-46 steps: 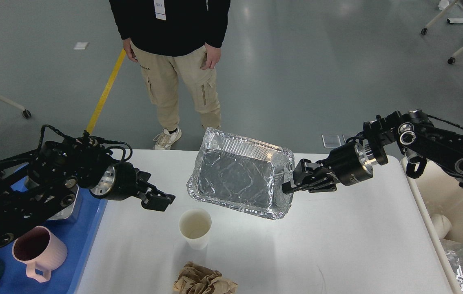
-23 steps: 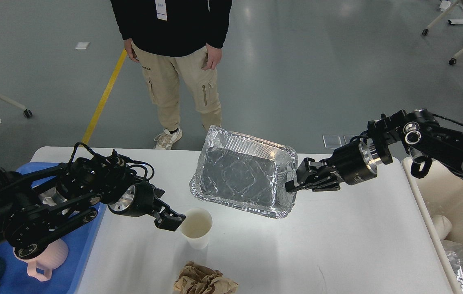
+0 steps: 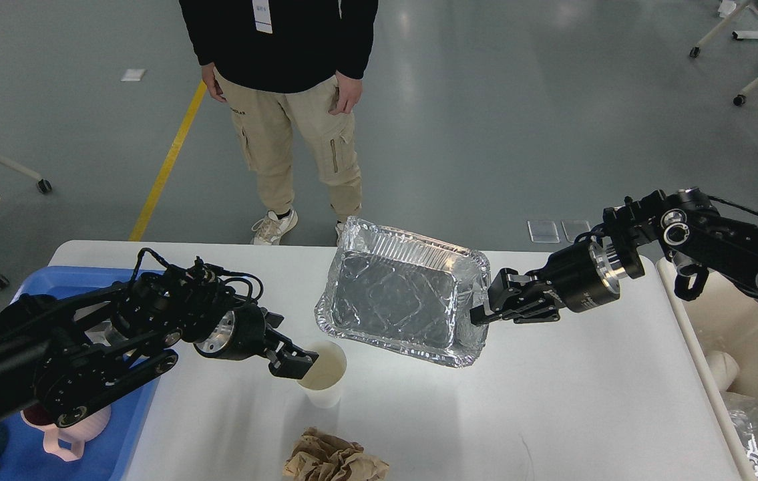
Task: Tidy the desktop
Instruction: 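Reach the left gripper to the paper cup and grasp it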
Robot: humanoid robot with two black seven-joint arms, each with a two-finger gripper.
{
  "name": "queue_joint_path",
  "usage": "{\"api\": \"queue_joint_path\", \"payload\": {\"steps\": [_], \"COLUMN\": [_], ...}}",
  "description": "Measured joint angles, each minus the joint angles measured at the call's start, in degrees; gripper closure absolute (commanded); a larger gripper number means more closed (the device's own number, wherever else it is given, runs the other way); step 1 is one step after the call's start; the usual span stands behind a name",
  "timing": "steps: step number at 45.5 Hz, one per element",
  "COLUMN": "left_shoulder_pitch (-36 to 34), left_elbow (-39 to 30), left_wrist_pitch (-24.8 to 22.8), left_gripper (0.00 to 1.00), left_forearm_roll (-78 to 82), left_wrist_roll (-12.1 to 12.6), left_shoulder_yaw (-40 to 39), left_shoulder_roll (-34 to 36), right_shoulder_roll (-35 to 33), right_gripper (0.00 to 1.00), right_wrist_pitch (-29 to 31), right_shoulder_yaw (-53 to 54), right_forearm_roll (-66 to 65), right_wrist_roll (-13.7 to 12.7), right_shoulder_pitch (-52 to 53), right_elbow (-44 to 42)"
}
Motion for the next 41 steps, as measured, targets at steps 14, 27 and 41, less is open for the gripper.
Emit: {"api": "queue_joint_path", "payload": {"steps": [14,27,41], "left_shoulder_pitch": [2.4,2.4,3.0], "left_elbow": [2.5,3.5,1.6], "left_wrist_pitch": [1.9,2.9,2.9], "left_gripper": [0.56,0.96,0.97], "left_forearm_roll": [0.6,0.8,1.6], "left_wrist_roll": [-0.9,-5.1,-10.8], "left_shoulder_yaw": [1.9,2.5,2.5], "left_shoulder_roll": [0.2,0.8,5.8], "right_shoulder_roll": [-0.6,-2.0,-2.0], "right_gripper": [1.0,1.0,1.0], "right_wrist_pitch": [0.0,0.0,0.0], "right_shoulder_yaw": [0.0,0.1,-0.1], "right_forearm_roll": [0.0,0.0,0.0], "right_wrist_roll": [0.0,0.0,0.0], "right_shoulder_pitch": [0.5,0.1,-0.7], "right_elbow": [0.3,0.4,0.0]}}
